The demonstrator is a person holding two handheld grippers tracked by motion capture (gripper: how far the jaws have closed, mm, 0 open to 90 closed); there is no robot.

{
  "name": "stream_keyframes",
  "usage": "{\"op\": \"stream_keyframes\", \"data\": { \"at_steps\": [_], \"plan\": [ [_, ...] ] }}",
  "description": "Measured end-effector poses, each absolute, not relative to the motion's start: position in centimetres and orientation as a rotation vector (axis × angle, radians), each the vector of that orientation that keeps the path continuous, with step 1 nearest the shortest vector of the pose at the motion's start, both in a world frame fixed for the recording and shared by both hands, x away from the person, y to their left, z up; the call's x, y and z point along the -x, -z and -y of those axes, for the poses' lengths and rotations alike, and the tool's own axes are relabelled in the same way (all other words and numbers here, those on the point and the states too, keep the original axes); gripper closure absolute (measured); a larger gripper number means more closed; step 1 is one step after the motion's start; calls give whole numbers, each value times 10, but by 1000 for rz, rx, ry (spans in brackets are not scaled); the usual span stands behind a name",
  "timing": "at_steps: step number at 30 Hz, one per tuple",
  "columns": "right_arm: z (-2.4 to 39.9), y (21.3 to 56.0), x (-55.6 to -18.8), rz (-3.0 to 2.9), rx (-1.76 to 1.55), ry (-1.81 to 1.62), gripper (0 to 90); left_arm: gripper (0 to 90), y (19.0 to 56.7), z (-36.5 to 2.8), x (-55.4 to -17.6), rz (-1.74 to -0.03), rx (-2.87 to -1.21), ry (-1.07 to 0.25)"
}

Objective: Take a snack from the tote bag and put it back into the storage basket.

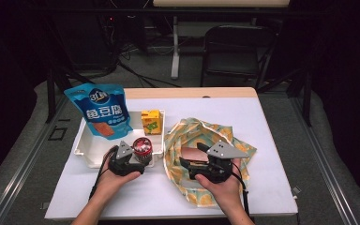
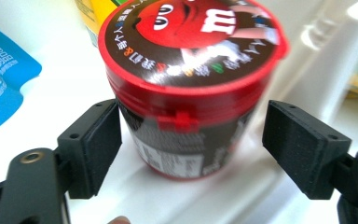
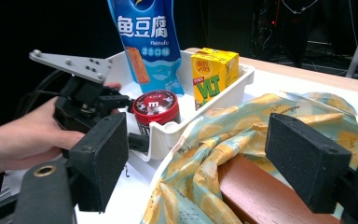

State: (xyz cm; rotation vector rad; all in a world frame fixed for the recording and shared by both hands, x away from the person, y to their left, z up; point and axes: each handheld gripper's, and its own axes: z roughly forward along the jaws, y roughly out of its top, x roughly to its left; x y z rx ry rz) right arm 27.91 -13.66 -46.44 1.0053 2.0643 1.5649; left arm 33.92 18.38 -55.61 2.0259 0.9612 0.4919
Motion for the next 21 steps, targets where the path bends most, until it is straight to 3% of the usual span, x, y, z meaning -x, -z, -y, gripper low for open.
{"op": "stream_keyframes", "data": {
  "at_steps": [3,6,10,13,15,17,21],
  "plan": [
    [139,466,-278,-2063,-1011,-1555,212,195,546,-191,-328,-948,-1991,-510],
    [144,468,-276,-2066,-1021,-1536,211,295,536,-202,-317,-969,-1923,-508],
    [149,472,-274,-2072,-1030,-1522,210,560,534,-208,-309,-1055,-1904,-501],
    [153,476,-270,-2088,-1027,-1496,209,780,534,-212,-312,-1123,-1873,-375],
    [157,476,-267,-2091,-1026,-1483,209,881,532,-214,-314,-1168,-1842,-280],
    [163,477,-264,-2093,-1021,-1472,209,900,529,-215,-314,-1182,-1829,-223],
    [178,482,-260,-2070,-1057,-1467,211,900,528,-207,-312,-1139,-1850,-278]
  ]
}}
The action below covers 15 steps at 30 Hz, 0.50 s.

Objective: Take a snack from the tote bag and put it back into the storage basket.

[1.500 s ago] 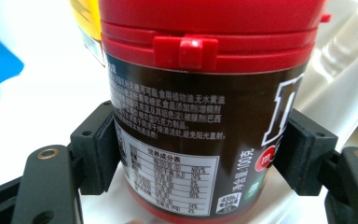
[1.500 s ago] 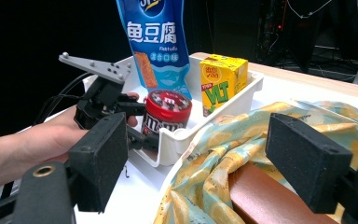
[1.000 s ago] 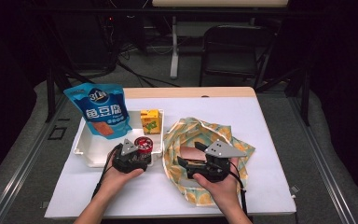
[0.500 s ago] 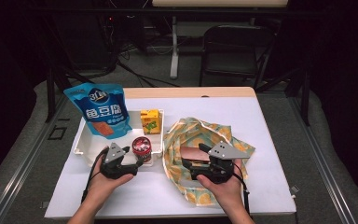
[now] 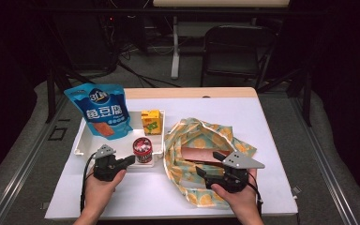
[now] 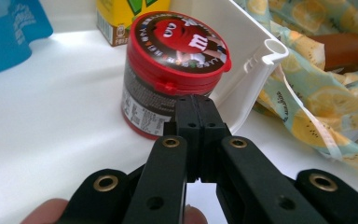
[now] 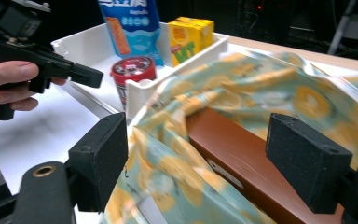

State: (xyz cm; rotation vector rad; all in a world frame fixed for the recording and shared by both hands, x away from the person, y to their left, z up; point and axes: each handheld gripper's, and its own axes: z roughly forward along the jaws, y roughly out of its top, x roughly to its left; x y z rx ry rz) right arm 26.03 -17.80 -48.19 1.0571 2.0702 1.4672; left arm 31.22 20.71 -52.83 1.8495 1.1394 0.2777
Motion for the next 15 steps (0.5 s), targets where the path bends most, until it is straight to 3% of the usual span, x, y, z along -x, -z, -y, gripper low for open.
{"op": "stream_keyframes", "data": {
  "at_steps": [15],
  "plan": [
    [177,486,-264,-2064,-1090,-1451,215,900,535,-200,-341,-1229,-1803,-437]
  ]
}}
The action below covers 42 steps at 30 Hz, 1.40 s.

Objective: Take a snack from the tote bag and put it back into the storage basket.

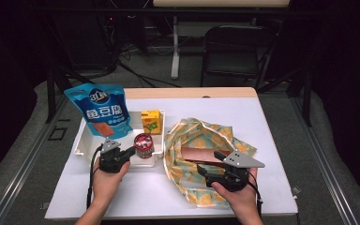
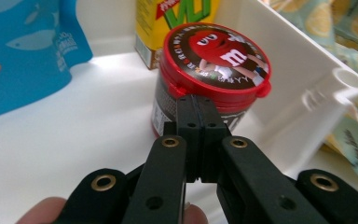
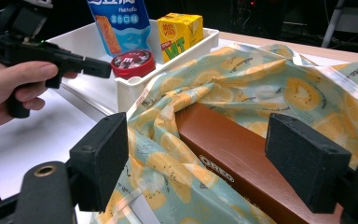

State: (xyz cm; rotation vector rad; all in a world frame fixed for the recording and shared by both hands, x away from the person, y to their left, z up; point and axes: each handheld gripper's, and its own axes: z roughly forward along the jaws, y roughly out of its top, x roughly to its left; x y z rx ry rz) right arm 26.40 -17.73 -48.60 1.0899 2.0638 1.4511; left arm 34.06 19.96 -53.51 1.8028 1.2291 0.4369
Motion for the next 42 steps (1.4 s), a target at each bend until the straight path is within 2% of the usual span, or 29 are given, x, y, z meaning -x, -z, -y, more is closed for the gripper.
{"op": "stream_keyframes", "data": {
  "at_steps": [11,23,29,37,39,42],
  "plan": [
    [180,489,-267,-2060,-1104,-1440,220,899,545,-190,-361,-1266,-1784,-387],
    [184,490,-269,-2043,-1115,-1427,231,891,544,-170,-368,-1226,-1820,-353],
    [187,491,-270,-2034,-1117,-1432,286,881,550,-162,-369,-1207,-1849,-311],
    [187,491,-270,-2039,-1113,-1428,311,890,552,-157,-369,-1191,-1839,-292],
    [188,491,-270,-2038,-1110,-1422,336,890,552,-157,-368,-1179,-1851,-303],
    [191,492,-271,-2043,-1106,-1446,421,890,548,-158,-363,-1155,-1857,-317]
  ]
}}
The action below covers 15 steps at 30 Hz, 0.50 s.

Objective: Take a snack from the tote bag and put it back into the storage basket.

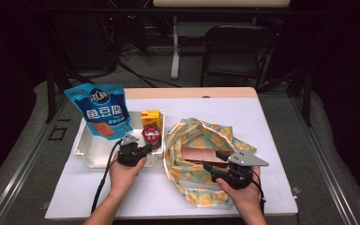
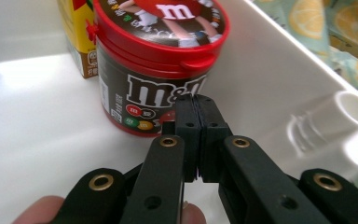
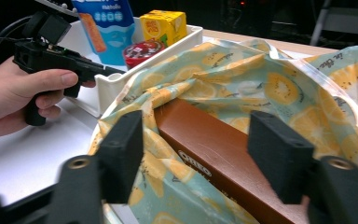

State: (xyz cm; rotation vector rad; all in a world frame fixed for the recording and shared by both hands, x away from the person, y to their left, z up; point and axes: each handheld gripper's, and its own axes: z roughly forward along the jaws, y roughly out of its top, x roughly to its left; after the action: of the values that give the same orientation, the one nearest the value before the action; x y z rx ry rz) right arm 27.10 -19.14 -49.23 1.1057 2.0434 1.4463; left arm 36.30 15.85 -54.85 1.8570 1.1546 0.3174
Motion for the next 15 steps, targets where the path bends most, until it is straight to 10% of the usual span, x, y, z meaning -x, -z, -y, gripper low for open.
{"op": "stream_keyframes", "data": {
  "at_steps": [9,15],
  "plan": [
    [208,498,-282,-1991,-1160,-1433,900,900,532,-172,-333,-1132,-1783,-379],
    [215,498,-288,-1955,-1173,-1393,900,900,515,-172,-307,-1075,-1762,-409]
  ]
}}
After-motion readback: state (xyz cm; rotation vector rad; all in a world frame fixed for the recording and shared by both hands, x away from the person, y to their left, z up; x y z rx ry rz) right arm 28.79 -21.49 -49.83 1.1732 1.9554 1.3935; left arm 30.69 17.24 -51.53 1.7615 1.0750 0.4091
